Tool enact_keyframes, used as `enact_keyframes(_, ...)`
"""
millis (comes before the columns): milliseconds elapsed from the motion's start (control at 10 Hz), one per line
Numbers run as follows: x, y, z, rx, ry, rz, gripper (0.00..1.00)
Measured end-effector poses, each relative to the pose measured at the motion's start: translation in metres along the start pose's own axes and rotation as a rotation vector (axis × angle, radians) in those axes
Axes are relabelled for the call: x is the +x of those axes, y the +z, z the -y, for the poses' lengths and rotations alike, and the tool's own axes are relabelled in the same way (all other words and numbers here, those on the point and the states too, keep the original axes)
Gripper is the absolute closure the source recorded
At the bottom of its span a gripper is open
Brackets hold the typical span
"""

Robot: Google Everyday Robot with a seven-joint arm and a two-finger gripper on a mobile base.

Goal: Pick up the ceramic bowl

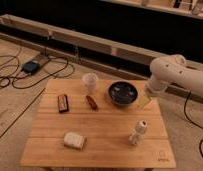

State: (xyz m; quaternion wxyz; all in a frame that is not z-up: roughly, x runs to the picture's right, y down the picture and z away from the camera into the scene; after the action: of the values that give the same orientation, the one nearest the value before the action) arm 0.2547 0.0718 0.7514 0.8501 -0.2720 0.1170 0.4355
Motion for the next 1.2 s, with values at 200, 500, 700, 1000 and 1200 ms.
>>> enact_keyframes(200, 0.000, 0.000, 0.000, 0.000, 0.000, 0.000, 0.20)
enact_keyframes(500, 0.000, 0.000, 0.000, 0.000, 0.000, 0.000, 0.20)
enact_keyframes(700, 0.000, 0.000, 0.000, 0.000, 0.000, 0.001, 0.20)
enact_keyframes(1000, -0.014, 0.000, 0.007, -0.006, 0.007, 0.012, 0.20)
enact_keyframes(1200, -0.036, -0.001, 0.016, -0.004, 0.007, 0.026, 0.20)
